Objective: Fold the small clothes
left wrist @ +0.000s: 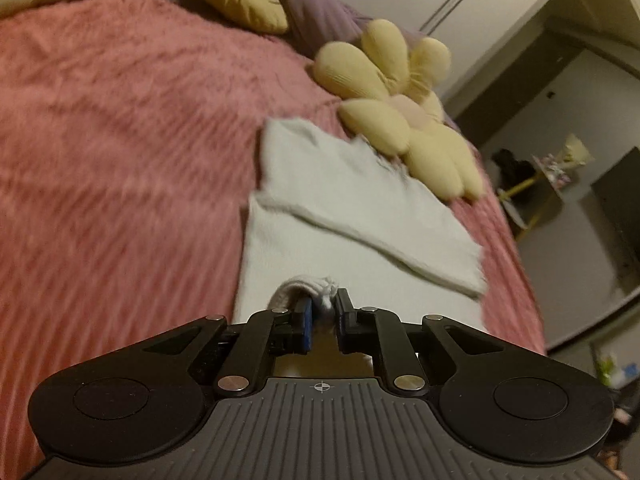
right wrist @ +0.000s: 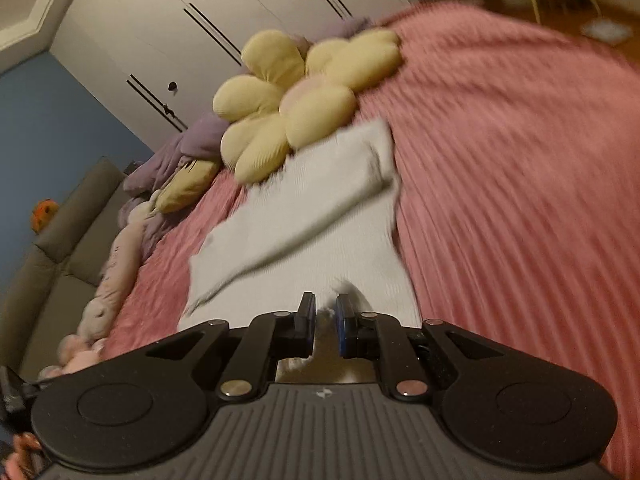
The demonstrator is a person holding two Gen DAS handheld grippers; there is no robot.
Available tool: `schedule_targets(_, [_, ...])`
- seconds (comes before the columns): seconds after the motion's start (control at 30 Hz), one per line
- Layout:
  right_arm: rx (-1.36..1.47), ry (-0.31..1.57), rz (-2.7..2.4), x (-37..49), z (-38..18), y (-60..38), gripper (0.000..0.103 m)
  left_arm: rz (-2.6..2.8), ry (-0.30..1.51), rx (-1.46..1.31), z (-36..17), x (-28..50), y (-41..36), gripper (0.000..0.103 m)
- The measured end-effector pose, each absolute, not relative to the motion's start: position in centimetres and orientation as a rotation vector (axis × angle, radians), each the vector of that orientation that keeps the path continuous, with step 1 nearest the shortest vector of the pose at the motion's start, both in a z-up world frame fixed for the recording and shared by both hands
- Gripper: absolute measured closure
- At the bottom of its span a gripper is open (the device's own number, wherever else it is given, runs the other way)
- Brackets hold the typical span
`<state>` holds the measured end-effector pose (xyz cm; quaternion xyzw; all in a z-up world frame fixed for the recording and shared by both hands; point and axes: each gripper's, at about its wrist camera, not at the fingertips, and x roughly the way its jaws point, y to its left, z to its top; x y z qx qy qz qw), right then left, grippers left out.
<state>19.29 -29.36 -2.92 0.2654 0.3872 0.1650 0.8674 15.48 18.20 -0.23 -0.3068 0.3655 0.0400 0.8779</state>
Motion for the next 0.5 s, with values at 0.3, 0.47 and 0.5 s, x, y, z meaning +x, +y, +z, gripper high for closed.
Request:
schedule_targets(0.3, [0.356,0.745,0.295,24.1,-2.9,-25.8,0.080,0.195,0.794,-0.410,-2.4,19.5,17.5,0.060])
schedule_targets(0.47, [0.287,0.824,0.286,22.7,-4.4,-27.1,0.044,0.115,0.825,-0.446,-4.2,18.1,18.2,0.042])
schedule_targets(0.5, [0.266,0.844,0.281,22.4,-4.9,-27.4,0.044,0.108,0.835,-0.460,-4.6,18.1,18.3,0.040])
